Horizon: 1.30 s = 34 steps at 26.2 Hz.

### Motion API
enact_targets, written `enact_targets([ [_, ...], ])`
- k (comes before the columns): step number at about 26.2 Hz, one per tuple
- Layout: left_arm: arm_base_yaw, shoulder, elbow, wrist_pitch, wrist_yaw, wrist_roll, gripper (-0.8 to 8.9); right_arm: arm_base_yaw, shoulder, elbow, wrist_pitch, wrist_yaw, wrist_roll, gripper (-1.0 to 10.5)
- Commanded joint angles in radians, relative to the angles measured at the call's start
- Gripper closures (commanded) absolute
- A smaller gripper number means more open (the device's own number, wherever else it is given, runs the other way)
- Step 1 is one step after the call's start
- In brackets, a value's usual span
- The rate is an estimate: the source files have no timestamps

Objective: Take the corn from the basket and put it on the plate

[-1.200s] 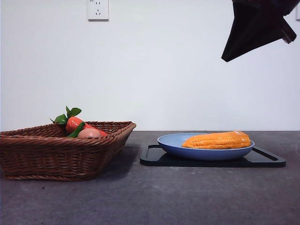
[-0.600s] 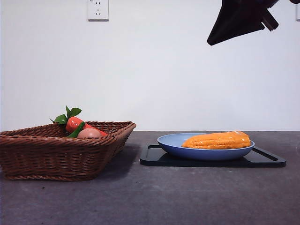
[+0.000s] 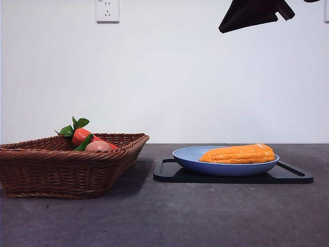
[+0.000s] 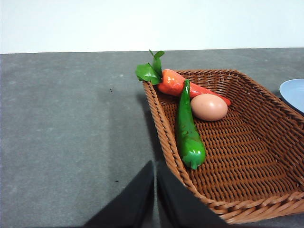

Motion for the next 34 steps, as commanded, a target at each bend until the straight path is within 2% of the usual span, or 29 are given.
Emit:
enact_targets([
  [1,0.002,0.0,-0.028,0.006,0.002,-0.004,8.06,0.004,0.012,0.008,0.035,-0.002,-0.008,9.5],
  [8,0.002,0.0,-0.028,0.006,0.002,-0.004,8.06,0.004,0.012,0.008,0.083,-0.002,-0.008,9.5],
  [11,0.002,0.0,-0.028,0.006,0.002,-0.004,8.06,0.003,0.012,0.008,0.088,0.006,-0.035,9.5],
  [12,0.002,0.0,-0.028,0.006,0.002,-0.004,8.06,-0.001,0.009,0.008,0.086,0.02,-0.038,9.5],
  [16,0.002,0.0,-0.028,0.008,0.002,-0.004,8.06,-0.044,-0.064,0.008,0.058,0.171,-0.064,9.4],
  [18,0.002,0.0,-0.028,0.006,0.002,-0.004,8.06,-0.053,-0.116,0.007,0.029,0.209,-0.094,9.4],
  [20,0.002,0.0,-0.028,0.008,0.002,-0.004,8.06,-0.07,-0.172,0.0,0.002,0.207,-0.117,9.5],
  [26,0.002,0.0,-0.028,0.008,0.002,-0.004,8.06,-0.223,-0.384,-0.127,0.05,0.206,-0.1,9.5],
  [34,0.002,0.0,-0.028,0.008,0.002,-0.004,8.06,-0.405,-0.742,-0.482,0.176,0.217,-0.064,9.4],
])
